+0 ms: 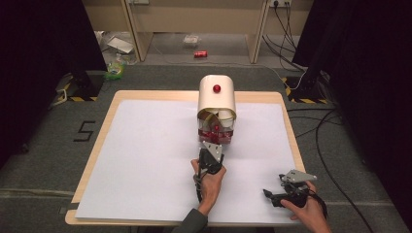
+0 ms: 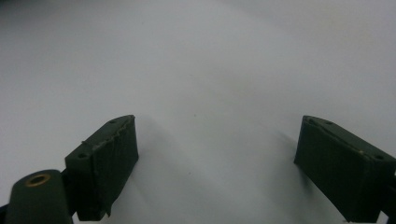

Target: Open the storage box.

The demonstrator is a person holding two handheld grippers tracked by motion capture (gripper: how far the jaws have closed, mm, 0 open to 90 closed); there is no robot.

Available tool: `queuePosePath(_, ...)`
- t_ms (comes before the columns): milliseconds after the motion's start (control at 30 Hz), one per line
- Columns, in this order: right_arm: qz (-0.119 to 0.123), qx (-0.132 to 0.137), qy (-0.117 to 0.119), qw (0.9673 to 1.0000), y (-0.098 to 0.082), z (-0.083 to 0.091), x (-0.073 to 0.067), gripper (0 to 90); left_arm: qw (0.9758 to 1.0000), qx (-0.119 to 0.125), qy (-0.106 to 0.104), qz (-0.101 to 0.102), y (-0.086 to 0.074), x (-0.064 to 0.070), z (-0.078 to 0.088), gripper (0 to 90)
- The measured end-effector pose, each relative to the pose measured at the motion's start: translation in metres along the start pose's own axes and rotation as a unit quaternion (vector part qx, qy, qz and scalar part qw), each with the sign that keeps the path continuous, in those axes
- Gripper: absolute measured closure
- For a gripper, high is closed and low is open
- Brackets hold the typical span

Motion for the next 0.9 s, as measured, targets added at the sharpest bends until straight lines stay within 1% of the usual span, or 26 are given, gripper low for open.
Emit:
queuePosePath(67, 0.0, 0.0, 0.0, 1.0, 0.0, 0.0, 0.0, 13.4, 0.9999, 0.0, -0.01, 0.01, -0.001, -0.001, 0.003, 73.4)
queuePosePath(133, 0.0, 0.0, 0.0, 1.0, 0.0, 0.0, 0.0, 13.3, 0.9998, 0.0, -0.014, 0.012, -0.002, -0.002, 0.005, 73.4)
queuePosePath(267, 0.0, 0.0, 0.0, 1.0, 0.0, 0.0, 0.0, 13.3, 0.9996, 0.007, -0.026, 0.008, -0.007, -0.003, 0.014, 73.3)
queuePosePath(367, 0.0, 0.0, 0.0, 1.0, 0.0, 0.0, 0.0, 13.3, 0.9995, 0.008, -0.029, 0.007, -0.008, -0.003, 0.016, 73.1)
queuePosePath(400, 0.0, 0.0, 0.0, 1.0, 0.0, 0.0, 0.0, 13.3, 0.9995, 0.007, -0.031, -0.001, -0.009, -0.003, 0.018, 73.0)
queuePosePath(467, 0.0, 0.0, 0.0, 1.0, 0.0, 0.0, 0.0, 13.4, 0.9994, 0.008, -0.034, -0.004, -0.01, -0.003, 0.022, 73.3)
queuePosePath(567, 0.0, 0.0, 0.0, 1.0, 0.0, 0.0, 0.0, 13.3, 0.9992, 0.01, -0.037, -0.005, -0.012, -0.004, 0.025, 77.3)
queuePosePath(600, 0.0, 0.0, 0.001, 1.0, 0.0, 0.0, 0.0, 13.3, 0.9991, 0.012, -0.041, -0.007, -0.013, -0.006, 0.027, 77.4)
queuePosePath(633, 0.0, 0.0, 0.001, 1.0, 0.0, 0.0, 0.0, 13.3, 0.9991, 0.012, -0.041, -0.007, -0.013, -0.006, 0.027, 76.1)
queuePosePath(667, 0.0, 0.0, 0.001, 1.0, 0.0, 0.0, 0.0, 13.3, 0.9985, 0.016, -0.05, -0.012, -0.013, -0.007, 0.03, 74.4)
queuePosePath(700, 0.0, 0.0, 0.001, 1.0, 0.0, 0.0, 0.0, 13.3, 0.9985, 0.016, -0.05, -0.012, -0.013, -0.007, 0.03, 72.3)
queuePosePath(733, 0.0, 0.0, 0.001, 1.0, 0.0, 0.0, 0.0, 13.3, 0.9978, 0.02, -0.059, -0.024, -0.011, -0.012, 0.034, 69.3)
queuePosePath(767, 0.0, 0.0, 0.001, 1.0, 0.0, 0.0, 0.0, 13.3, 0.9978, 0.02, -0.059, -0.024, -0.011, -0.012, 0.034, 65.4)
queuePosePath(800, 0.0, 0.0, 0.001, 1.0, 0.0, 0.0, 0.0, 13.3, 0.9972, 0.021, -0.069, -0.021, -0.008, -0.02, 0.036, 60.7)
queuePosePath(867, -0.001, 0.0, 0.001, 1.0, 0.0, 0.0, 0.0, 13.2, 0.9959, 0.015, -0.087, -0.02, -0.006, -0.028, 0.037, 53.4)
queuePosePath(900, 0.0, 0.0, 0.001, 1.0, 0.0, 0.0, 0.0, 13.3, 0.9952, 0.016, -0.094, -0.02, -0.005, -0.031, 0.038, 51.3)
Point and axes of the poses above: each handheld gripper's, and its own axes: z roughly backward along the jaws, y roughly out of its top, x roughly to its right, the point moved 2 cm from there along -z, roughly forward along the jaws, and after that the axes turned 12 degrees about -z, right-handed, at the moved point
